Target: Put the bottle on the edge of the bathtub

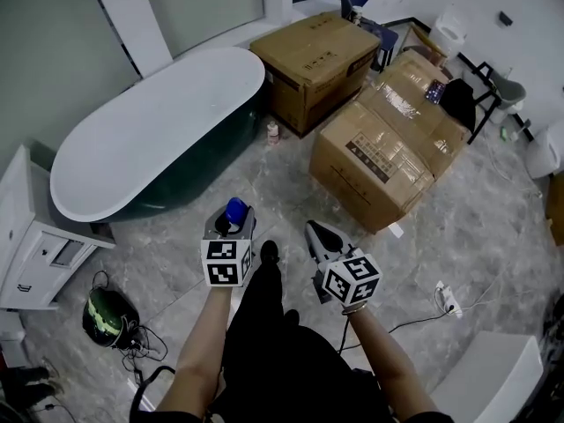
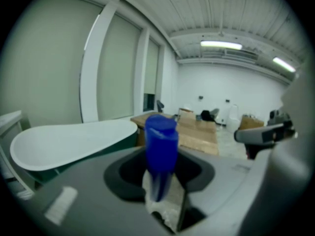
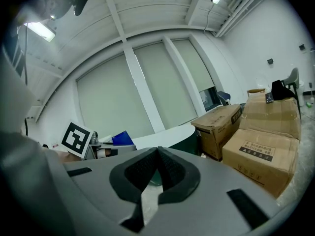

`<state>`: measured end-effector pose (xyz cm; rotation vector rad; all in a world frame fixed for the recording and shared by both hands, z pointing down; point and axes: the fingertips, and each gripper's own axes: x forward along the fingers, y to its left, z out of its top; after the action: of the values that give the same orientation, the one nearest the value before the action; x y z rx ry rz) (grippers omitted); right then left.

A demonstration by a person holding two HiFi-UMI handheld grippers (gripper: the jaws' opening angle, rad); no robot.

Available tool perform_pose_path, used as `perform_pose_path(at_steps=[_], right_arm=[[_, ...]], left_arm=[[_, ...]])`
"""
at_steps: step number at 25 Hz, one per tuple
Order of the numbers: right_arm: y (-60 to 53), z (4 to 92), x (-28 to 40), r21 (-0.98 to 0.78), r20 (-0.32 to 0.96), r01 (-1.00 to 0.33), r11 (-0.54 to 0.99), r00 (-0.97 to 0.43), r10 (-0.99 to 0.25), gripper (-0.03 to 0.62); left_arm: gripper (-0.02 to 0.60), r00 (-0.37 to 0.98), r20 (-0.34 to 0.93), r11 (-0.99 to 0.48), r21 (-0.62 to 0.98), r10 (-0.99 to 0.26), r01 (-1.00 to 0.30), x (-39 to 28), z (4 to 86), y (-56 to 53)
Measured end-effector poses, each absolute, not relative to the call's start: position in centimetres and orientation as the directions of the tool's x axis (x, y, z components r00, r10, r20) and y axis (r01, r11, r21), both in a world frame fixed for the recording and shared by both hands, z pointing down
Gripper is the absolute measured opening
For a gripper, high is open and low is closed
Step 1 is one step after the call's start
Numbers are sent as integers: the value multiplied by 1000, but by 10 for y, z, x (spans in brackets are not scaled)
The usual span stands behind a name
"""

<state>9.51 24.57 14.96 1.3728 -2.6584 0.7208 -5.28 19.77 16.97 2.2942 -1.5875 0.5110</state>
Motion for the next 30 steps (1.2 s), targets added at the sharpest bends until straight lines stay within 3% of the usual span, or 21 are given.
perform_pose_path(at_steps=[14,30], right_arm=[[46,176,49,-414,315,-782,467,-604,-732,2],[-65,254,49,-430,401,-776,462,-622,-672,2]], left_arm=[[156,340,483,-365,44,-807,-930,-86,201,-4],[156,295,521,-303,72,-801,-950,-91,285,-118]])
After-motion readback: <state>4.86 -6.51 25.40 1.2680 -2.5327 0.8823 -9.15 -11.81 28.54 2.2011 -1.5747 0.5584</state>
